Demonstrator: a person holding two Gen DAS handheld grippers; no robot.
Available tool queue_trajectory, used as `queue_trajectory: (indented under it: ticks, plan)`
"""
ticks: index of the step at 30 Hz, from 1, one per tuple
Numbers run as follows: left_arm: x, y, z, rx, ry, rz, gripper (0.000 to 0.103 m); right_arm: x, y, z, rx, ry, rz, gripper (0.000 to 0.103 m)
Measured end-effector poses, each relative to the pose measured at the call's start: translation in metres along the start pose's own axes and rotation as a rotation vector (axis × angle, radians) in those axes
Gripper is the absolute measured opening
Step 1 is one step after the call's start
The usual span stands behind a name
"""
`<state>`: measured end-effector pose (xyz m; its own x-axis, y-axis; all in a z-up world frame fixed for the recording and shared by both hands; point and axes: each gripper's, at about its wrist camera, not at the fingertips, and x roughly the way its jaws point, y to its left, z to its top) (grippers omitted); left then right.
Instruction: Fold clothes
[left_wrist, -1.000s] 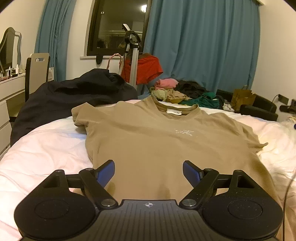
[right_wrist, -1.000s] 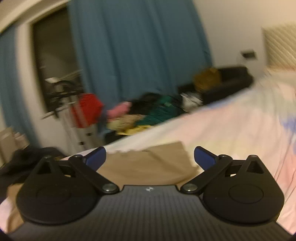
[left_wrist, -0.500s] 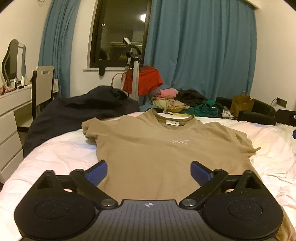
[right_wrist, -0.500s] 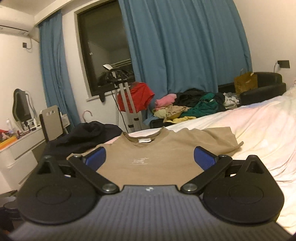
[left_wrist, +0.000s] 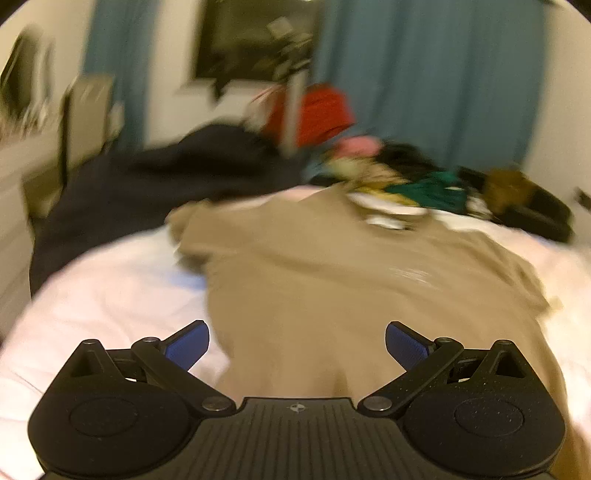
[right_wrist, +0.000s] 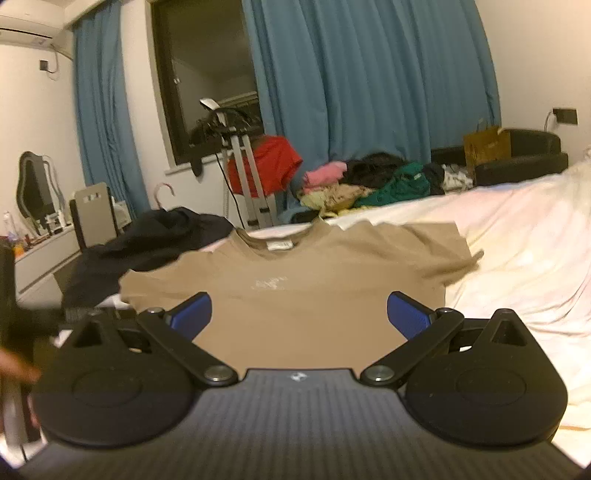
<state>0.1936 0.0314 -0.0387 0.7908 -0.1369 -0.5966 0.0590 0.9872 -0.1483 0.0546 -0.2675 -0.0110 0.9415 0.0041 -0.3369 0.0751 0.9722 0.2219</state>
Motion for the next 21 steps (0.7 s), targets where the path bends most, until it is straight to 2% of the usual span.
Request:
queue_trajectory:
  ticks: [4,9,14,16,17,18,21]
  plan:
    - [0.061,0.053,0.030,-0.230,0.075,-0.045,0.100,0.038,-0.016,-0.008,0.079,0.069,-0.004,0.103]
    - [0.130,0.104,0.047,-0.485,0.076,-0.047,0.100,0.082,-0.046,-0.009,0.243,0.116,0.071,0.103]
    - [0.167,0.129,0.049,-0.680,-0.045,-0.104,0.102,0.113,-0.072,-0.016,0.370,0.141,0.076,0.103]
    - [0.174,0.132,0.053,-0.703,-0.079,-0.134,0.102,0.122,-0.072,-0.019,0.363,0.162,0.072,0.103]
    - [0.176,0.133,0.056,-0.702,-0.087,-0.152,0.094,0.126,-0.071,-0.021,0.355,0.172,0.072,0.103]
    - [0.179,0.134,0.059,-0.701,-0.095,-0.169,0.070,0.130,-0.070,-0.022,0.346,0.182,0.071,0.103]
    - [0.186,0.139,0.064,-0.698,0.001,-0.189,0.024,0.138,-0.064,-0.025,0.303,0.201,0.068,0.103]
